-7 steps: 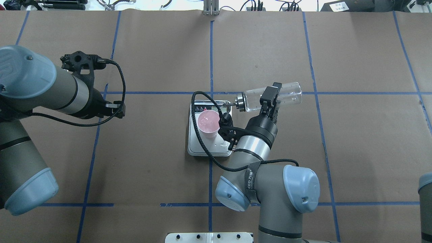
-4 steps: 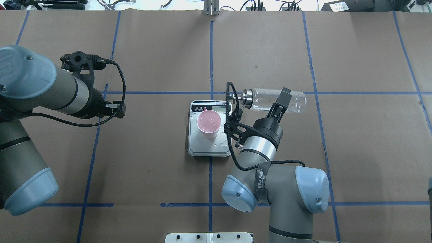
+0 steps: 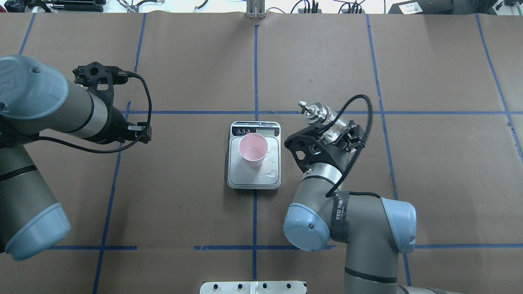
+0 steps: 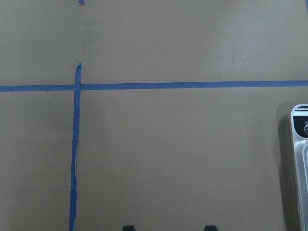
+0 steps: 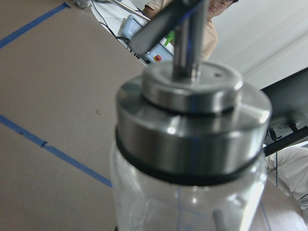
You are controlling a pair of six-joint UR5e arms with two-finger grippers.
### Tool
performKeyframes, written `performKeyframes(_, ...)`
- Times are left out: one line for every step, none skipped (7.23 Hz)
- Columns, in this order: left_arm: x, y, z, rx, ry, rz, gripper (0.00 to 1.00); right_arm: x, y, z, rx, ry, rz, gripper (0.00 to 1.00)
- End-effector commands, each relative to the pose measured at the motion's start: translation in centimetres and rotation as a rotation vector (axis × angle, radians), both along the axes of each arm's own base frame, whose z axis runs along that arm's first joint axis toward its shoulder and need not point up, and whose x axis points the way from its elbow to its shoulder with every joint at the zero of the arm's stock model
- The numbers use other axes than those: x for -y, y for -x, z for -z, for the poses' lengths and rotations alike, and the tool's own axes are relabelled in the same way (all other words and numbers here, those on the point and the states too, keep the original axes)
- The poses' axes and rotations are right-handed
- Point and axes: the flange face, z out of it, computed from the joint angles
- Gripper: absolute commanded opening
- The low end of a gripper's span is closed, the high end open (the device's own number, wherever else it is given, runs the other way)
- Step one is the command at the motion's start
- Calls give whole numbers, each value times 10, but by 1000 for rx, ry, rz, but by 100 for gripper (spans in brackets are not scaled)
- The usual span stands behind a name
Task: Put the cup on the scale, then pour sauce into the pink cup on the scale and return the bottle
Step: 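Carry the upright bottle with the right gripper back to its spot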
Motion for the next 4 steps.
performKeyframes(0, 0, -1, 2, 2, 0, 58, 0, -19, -54, 308, -24, -107, 0)
performKeyframes(1, -1, -3, 6, 3, -1, 58, 0, -34, -67, 496, -55, -128, 0)
performKeyframes(2, -2, -4, 7, 4, -1, 58, 1, -50, -91, 525, -68, -142, 0)
performKeyframes(1, -3, -4, 9, 5, -1, 58, 3, -59, -109, 608, -60, -202, 0)
